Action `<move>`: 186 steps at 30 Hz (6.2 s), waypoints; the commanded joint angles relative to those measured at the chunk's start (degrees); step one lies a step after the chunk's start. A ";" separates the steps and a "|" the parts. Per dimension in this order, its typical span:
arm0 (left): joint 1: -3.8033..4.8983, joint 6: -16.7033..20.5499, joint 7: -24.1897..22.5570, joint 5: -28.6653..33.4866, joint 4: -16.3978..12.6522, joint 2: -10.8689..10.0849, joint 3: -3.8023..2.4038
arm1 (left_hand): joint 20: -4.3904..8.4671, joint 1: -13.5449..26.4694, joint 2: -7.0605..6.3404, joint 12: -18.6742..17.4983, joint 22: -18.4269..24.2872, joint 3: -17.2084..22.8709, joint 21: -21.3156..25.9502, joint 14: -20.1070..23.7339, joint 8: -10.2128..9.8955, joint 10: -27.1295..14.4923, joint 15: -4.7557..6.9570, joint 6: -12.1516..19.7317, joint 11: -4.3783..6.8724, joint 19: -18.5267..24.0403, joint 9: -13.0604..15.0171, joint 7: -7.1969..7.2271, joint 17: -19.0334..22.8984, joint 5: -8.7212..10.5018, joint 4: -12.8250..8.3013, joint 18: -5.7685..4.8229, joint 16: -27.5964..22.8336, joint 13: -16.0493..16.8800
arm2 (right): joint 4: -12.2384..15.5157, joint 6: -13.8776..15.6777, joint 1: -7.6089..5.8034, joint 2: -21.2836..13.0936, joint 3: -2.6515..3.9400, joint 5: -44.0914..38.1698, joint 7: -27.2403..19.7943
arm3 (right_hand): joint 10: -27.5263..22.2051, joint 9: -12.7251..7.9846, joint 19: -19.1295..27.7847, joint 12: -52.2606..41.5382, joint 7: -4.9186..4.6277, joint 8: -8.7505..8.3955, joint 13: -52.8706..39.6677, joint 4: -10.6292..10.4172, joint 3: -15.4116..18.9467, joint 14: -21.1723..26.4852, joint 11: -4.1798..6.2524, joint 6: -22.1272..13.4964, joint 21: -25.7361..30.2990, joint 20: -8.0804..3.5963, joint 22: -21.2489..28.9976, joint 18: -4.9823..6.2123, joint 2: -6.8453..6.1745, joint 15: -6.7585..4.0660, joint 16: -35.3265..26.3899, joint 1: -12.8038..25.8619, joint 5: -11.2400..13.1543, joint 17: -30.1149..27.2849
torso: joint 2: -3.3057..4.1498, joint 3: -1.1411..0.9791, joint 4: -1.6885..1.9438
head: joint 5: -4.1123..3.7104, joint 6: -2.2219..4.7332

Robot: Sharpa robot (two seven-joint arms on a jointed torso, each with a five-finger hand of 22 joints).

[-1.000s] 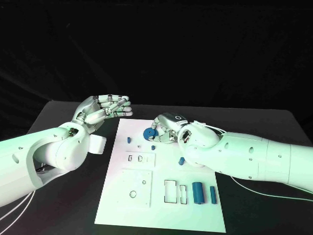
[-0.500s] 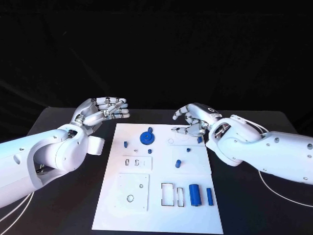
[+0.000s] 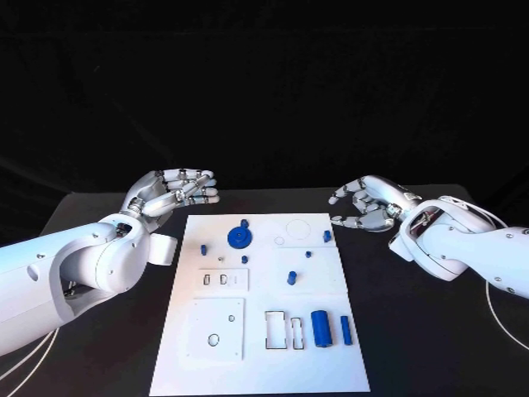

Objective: Assemble the parts on the task board

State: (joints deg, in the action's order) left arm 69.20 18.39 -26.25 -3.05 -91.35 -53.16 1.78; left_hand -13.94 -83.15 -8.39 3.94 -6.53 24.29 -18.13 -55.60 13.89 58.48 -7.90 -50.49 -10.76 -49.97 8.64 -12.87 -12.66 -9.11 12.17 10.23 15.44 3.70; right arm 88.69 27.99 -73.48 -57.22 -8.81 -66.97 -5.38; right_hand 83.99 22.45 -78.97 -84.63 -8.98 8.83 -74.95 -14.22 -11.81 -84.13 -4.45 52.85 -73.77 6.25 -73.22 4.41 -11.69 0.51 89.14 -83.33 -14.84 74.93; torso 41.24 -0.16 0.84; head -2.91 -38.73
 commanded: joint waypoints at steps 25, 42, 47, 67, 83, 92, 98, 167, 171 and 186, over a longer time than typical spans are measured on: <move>-0.11 -1.68 -0.54 -0.08 -0.18 -0.05 0.02 | -0.43 0.57 -0.09 -0.22 0.11 0.56 0.22 0.11 -0.24 0.13 -0.32 0.52 -0.06 0.01 -0.06 -1.13 -0.14 0.19 -0.18 0.25 -0.45 0.04 | -8.33 -5.07 5.36 4.63 -0.13 0.96 -1.99 | 1.39 -0.32 0.44 0.36 -0.45 -0.98 -9.09 0.06 -0.03 -4.87 -0.07 -1.48 0.45 0.09 0.06 0.22 -0.89 -0.15 -0.13 -0.78 -1.22 10.35 | 0.28 -0.27 0.26 | 0.14 -1.33; -0.10 -1.61 -0.50 -0.08 -0.30 -0.17 0.01 | -0.43 0.57 -0.09 -0.22 0.11 0.56 0.22 0.11 -0.24 0.13 -0.32 0.52 -0.06 0.01 -0.06 -1.13 -0.14 0.19 -0.18 0.25 -0.45 0.04 | -10.25 -5.04 5.53 6.45 -0.11 0.82 -0.50 | 1.71 -0.24 0.08 -0.03 -0.47 -0.78 -9.47 -0.26 -0.71 -4.96 -0.10 -0.98 0.07 0.16 -0.40 0.11 -0.08 -0.09 -0.04 -0.89 -1.56 10.75 | 0.23 -0.27 0.16 | 0.50 -1.56; -0.10 -1.59 -0.50 -0.08 -0.33 -0.24 0.01 | -0.43 0.57 -0.09 -0.22 0.11 0.56 0.22 0.11 -0.24 0.13 -0.32 0.52 -0.06 0.01 -0.06 -1.13 -0.14 0.19 -0.18 0.25 -0.45 0.04 | -10.56 -5.14 5.53 6.66 -0.11 0.83 -0.33 | 2.38 -0.14 -0.23 -0.86 -0.38 -0.51 -10.32 -0.37 -0.96 -5.05 -0.04 -0.39 -0.30 0.15 -0.81 0.02 -0.03 -0.13 0.05 -0.86 -1.58 11.14 | 0.25 -0.29 0.17 | 0.57 -1.58; -0.09 -1.61 -0.43 -0.08 -0.41 -0.40 0.01 | -0.43 0.57 -0.09 -0.22 0.11 0.56 0.22 0.11 -0.24 0.13 -0.32 0.52 -0.06 0.01 -0.06 -1.13 -0.14 0.19 -0.18 0.25 -0.45 0.04 | -10.85 -5.41 5.53 7.35 -0.11 0.65 -0.04 | 3.12 0.32 -0.92 -1.77 0.54 1.09 -11.23 -0.38 -3.05 -5.19 0.74 2.67 -1.06 -0.32 -1.76 -0.17 0.47 -0.74 0.20 -1.19 -1.21 11.78 | 0.28 -0.37 0.09 | 0.74 -1.76; -0.08 -1.60 -0.38 -0.08 -0.45 -0.51 0.01 | -0.43 0.57 -0.09 -0.22 0.11 0.56 0.22 0.11 -0.24 0.13 -0.32 0.52 -0.06 0.01 -0.06 -1.13 -0.14 0.19 -0.18 0.25 -0.45 0.04 | -10.94 -3.96 5.54 7.79 -0.11 -0.19 1.18 | 3.48 0.48 -1.36 -2.18 1.19 1.86 -11.65 0.04 -5.39 -5.29 1.35 4.20 -1.58 -0.81 -2.42 -0.32 1.50 -1.28 0.30 -1.71 -0.68 12.24 | 0.30 -0.40 0.13 | 0.72 -1.93; -0.08 -1.60 -0.38 -0.08 -0.44 -0.54 0.01 | -0.43 0.57 -0.09 -0.22 0.11 0.56 0.22 0.11 -0.24 0.13 -0.32 0.52 -0.06 0.01 -0.06 -1.13 -0.14 0.19 -0.18 0.25 -0.45 0.04 | -11.09 -1.93 5.54 8.04 -0.10 -0.40 1.49 | 3.80 0.80 -1.84 -2.52 1.92 2.82 -12.03 0.29 -8.35 -5.34 1.98 5.84 -2.18 -1.31 -3.17 -0.48 1.97 -1.84 0.34 -1.32 -0.61 12.47 | 0.29 -0.45 0.17 | 0.89 -2.02; -0.08 -1.59 -0.38 -0.08 -0.41 -0.56 0.01 | -0.43 0.57 -0.09 -0.22 0.11 0.56 0.22 0.11 -0.24 0.13 -0.32 0.52 -0.06 0.01 -0.06 -1.13 -0.14 0.19 -0.18 0.25 -0.45 0.04 | -10.77 -0.48 5.54 8.14 -0.09 -0.45 1.35 | 3.90 0.98 -1.97 -2.62 2.15 3.20 -12.14 0.76 -9.38 -5.36 2.20 6.28 -2.33 -1.51 -3.39 -0.53 2.05 -2.04 0.35 -1.34 -0.59 12.55 | 0.31 -0.47 0.08 | 0.92 -1.96; -0.06 -2.27 0.07 -0.09 3.90 1.94 0.05 | -0.45 0.88 -0.15 -0.22 0.26 0.78 0.26 0.06 -0.23 0.19 -0.33 0.49 -0.06 -0.01 -0.06 -1.12 -0.39 0.24 -0.32 0.25 -0.67 0.05 | -1.09 -4.00 9.10 30.39 -0.35 -19.46 28.98 | 3.32 1.89 -2.68 -1.63 2.81 4.51 -11.20 0.79 -11.85 -5.19 2.82 6.60 -2.98 -2.11 -4.33 -0.74 1.58 -2.62 0.15 2.86 -0.35 11.71 | -1.27 0.48 0.04 | 7.29 -4.79; -0.06 -2.31 0.09 -0.09 3.95 1.99 0.05 | -0.45 0.88 -0.15 -0.22 0.26 0.78 0.26 0.06 -0.23 0.19 -0.33 0.49 -0.06 -0.01 -0.06 -1.12 -0.39 0.24 -0.32 0.25 -0.67 0.05 | -1.09 -4.06 9.22 30.42 -0.36 -19.58 28.90 | 3.32 1.89 -2.68 -1.63 2.81 4.51 -11.20 0.79 -11.85 -5.19 2.82 6.60 -2.98 -2.11 -4.33 -0.74 1.58 -2.62 0.15 2.86 -0.35 11.71 | -1.33 0.42 0.02 | 7.44 -4.90; -0.06 -2.39 0.15 -0.09 3.99 1.96 0.05 | -0.45 0.88 -0.15 -0.22 0.26 0.78 0.26 0.06 -0.23 0.19 -0.33 0.49 -0.06 -0.01 -0.06 -1.12 -0.39 0.24 -0.32 0.25 -0.67 0.05 | -1.93 -4.10 9.92 30.82 -0.40 -19.61 28.69 | 3.31 1.91 -2.68 -1.60 2.73 4.48 -11.18 0.81 -11.83 -5.17 2.78 6.29 -2.90 -2.15 -4.31 -0.74 1.01 -2.63 0.12 3.46 -0.34 11.58 | -1.34 0.48 0.02 | 7.67 -5.08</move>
State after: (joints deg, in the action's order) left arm 69.09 17.05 -25.79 -3.05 -87.29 -51.28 1.86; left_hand -13.94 -82.93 -8.62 3.95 -6.34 24.68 -18.13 -55.60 13.89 58.47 -7.90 -50.49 -10.75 -49.97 8.65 -12.87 -12.95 -9.11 11.78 10.23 14.99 3.70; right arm 86.91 24.75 -63.82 -26.47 -9.08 -85.80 23.25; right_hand 84.03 24.50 -81.45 -86.48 -6.52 12.91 -74.91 -13.27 -23.34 -83.93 -2.05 58.98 -76.87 4.41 -74.93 4.41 -10.71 -1.76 89.14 -80.20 -14.95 74.93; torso 39.91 0.30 0.87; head 4.76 -43.80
